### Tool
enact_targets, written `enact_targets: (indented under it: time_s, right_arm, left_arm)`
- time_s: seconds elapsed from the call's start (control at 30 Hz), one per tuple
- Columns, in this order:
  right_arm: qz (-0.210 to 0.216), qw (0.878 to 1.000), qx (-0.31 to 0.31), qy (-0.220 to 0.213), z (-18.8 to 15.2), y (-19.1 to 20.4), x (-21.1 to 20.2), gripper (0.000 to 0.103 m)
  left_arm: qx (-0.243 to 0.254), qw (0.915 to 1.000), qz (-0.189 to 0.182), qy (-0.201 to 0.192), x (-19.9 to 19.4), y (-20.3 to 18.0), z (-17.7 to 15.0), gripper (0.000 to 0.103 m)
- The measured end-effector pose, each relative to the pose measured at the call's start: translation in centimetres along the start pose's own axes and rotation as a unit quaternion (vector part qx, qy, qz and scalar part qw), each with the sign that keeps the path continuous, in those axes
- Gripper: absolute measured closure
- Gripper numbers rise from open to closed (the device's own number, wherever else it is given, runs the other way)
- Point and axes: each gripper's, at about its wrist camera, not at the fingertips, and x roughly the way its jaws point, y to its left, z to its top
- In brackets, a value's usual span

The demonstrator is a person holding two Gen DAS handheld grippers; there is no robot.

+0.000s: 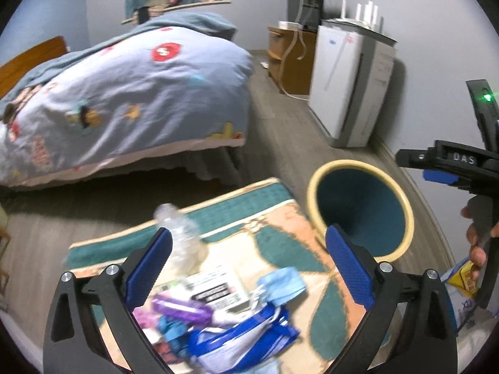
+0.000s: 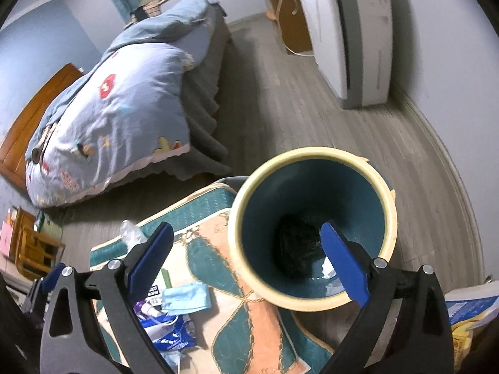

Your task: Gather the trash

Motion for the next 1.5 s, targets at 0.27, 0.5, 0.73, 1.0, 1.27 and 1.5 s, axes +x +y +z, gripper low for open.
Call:
enact_targets:
  time_s: [0.27,0.5,0.73,1.0,1.27,1.5]
  right_arm:
    - [0.007,1.0,-0.017,0.0,-1.4,2.8,-1.5,0.008]
    - [0.014,0.999,-0.037,0.003,-2.8,5.4,-2.1,0.007]
    - [0.021,0.998,-0.064,0.01,-4.4,7.8,-2.7,0.007]
    - [0.035,0.996,-0.08,0.025,-7.1,10.1,-2.2,0.007]
    - [0.018,0.99,-0.116,0.072,-9.8,12.4,1.5,0.007]
    - [-0.006,0.985,-0.126,0.116,-11.3,13.5,6.1,0.007]
  left_arm:
    - [-0.009,0.9997,0.01,-0.021,-5.3,3.9,-1.7,0.005]
    - [-0.008,0.999,0.037,-0.026,-7.9,6.6,-3.2,0.005]
    - [0.01,0.9925,0.079,-0.092,-10.7,8.0,-3.7,0.005]
    - [-0.025,0.9952,0.062,-0.071,-10.4,9.8,-4.2,0.005]
    - [-0.06,0.9953,0.052,-0.056,-8.6,12.1,-6.5,0.005]
    - [-0.049,0.9961,0.069,-0.024,-6.7,13.5,-7.7,0.005]
